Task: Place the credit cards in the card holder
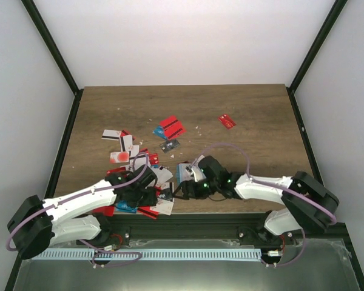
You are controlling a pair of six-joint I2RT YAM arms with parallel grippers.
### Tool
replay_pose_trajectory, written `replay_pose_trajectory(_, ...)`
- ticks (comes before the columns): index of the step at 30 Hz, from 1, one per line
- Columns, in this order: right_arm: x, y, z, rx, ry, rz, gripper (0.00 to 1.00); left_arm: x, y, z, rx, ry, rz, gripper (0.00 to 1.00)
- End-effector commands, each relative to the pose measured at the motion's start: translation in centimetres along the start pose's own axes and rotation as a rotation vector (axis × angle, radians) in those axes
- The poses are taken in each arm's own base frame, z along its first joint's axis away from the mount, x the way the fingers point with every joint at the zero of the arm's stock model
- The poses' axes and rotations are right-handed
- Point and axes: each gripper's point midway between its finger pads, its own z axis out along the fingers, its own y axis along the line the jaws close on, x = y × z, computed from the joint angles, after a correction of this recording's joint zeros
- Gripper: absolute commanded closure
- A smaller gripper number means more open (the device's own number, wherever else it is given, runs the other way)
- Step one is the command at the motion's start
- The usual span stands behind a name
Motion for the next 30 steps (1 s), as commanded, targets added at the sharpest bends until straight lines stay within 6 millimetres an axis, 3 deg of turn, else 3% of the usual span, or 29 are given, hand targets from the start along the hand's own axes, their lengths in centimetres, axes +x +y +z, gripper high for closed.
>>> replay_pose_trajectory(1,1.4,0.9,0.4,-0.014,-0.063,0.132,0.17,0.2,1.4,0.7,-0.037,-0.016,0.019,0.43)
replay_pose_trajectory(7,4.0,1.8,2.1,0.019,-0.095,0.218,0.20,-0.7,1.2,0.9,-0.027,-0.066,0.002,0.48)
replay_pose_trajectory(15,6.1,0.7,4.1,0.073,-0.105,0.337,0.28,-1.7,0.7,2.4,-0.016,-0.100,0.030,0.48)
replay_pose_trajectory(21,6.6,-0.2,4.8,0.110,-0.112,0.375,0.30,-1.4,0.3,3.2,0.009,-0.086,0.075,0.48)
replay_pose_trajectory(30,5.5,-0.6,5.6,0.078,-0.183,0.394,0.38,-0.3,-0.3,3.8,0.037,-0.038,0.116,0.49)
